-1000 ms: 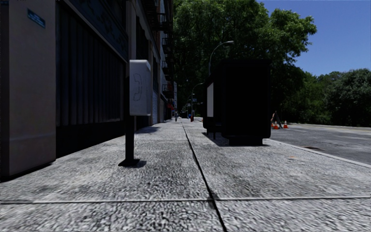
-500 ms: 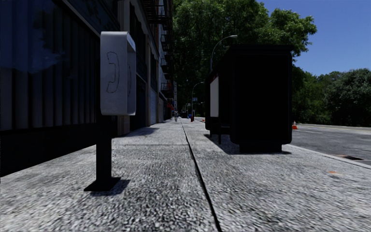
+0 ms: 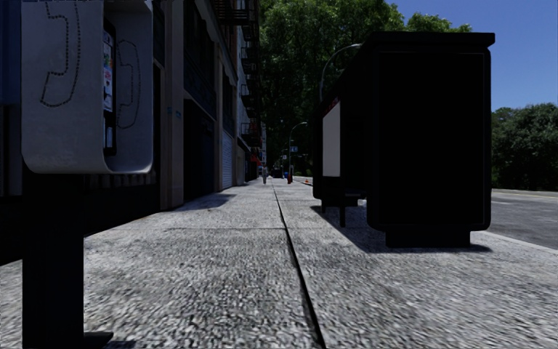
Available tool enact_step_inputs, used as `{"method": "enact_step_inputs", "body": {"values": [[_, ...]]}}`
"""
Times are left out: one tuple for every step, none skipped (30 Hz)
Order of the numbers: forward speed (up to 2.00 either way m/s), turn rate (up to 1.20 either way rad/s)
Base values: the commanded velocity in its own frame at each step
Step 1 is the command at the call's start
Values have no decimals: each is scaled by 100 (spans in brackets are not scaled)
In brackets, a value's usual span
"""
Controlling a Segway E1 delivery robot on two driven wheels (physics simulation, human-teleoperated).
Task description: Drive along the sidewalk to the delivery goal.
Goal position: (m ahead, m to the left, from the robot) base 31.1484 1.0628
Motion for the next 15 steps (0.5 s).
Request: {"method": "enact_step_inputs", "body": {"values": [[193,0],[193,0],[193,0],[193,0],[193,0],[193,0],[193,0],[193,0],[193,0],[193,0],[193,0],[193,0],[193,0],[193,0],[193,0]]}}
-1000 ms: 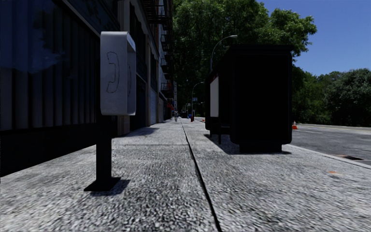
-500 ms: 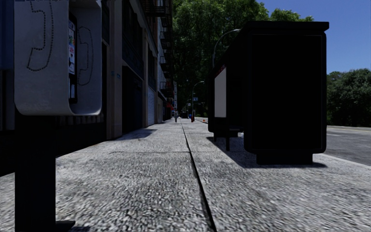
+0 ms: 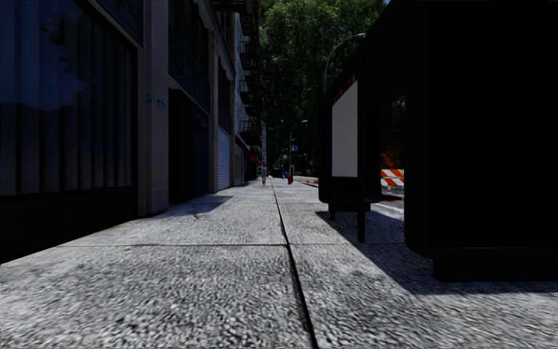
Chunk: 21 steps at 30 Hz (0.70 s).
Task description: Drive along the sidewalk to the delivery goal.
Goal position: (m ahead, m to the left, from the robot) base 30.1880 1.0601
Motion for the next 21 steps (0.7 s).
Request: {"method": "enact_step_inputs", "body": {"values": [[193,0],[193,0],[192,0],[192,0],[192,0],[192,0],[192,0],[192,0],[192,0],[192,0],[192,0],[192,0],[192,0],[192,0],[192,0],[192,0],[192,0],[192,0],[193,0],[193,0],[193,0]]}}
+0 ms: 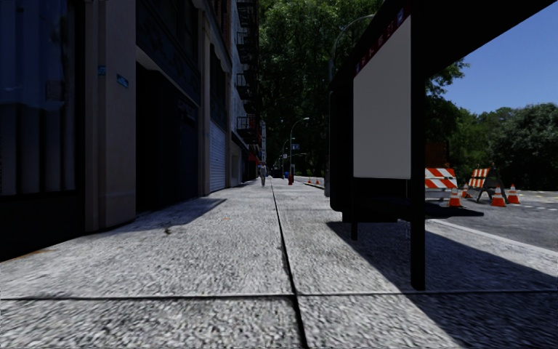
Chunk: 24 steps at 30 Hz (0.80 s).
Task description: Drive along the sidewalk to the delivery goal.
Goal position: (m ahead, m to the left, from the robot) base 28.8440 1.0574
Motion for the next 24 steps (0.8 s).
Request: {"method": "enact_step_inputs", "body": {"values": [[193,0],[193,0],[193,0],[193,0],[193,0],[193,0],[193,0],[193,0],[193,0],[193,0],[193,0],[193,0],[193,0],[193,0],[193,0],[193,0],[193,0],[193,0],[194,0],[194,0],[194,0],[195,0],[196,0],[196,0]]}}
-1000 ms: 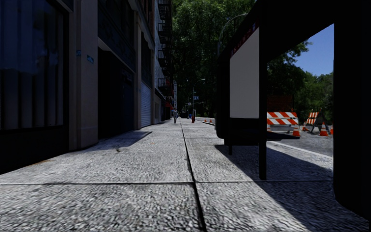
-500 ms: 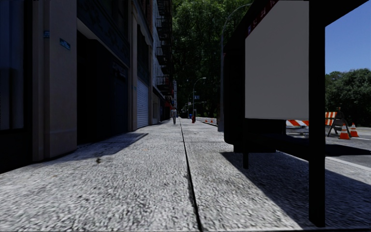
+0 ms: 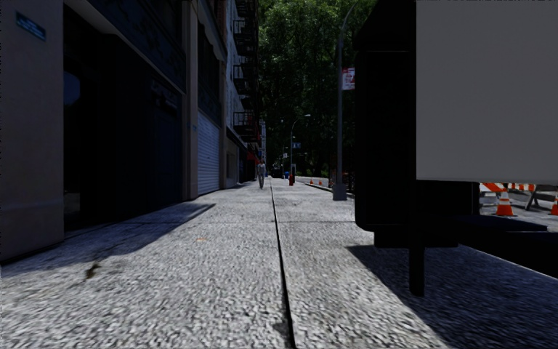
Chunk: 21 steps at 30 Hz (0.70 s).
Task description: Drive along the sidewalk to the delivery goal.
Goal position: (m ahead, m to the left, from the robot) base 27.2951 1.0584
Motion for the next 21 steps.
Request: {"method": "enact_step_inputs", "body": {"values": [[196,0],[196,0],[196,0],[196,0],[196,0],[196,0],[196,0],[196,0],[196,0],[196,0],[196,0],[196,0],[196,0],[196,0],[196,0],[197,0],[197,0],[197,0],[197,0],[197,0],[197,0]]}}
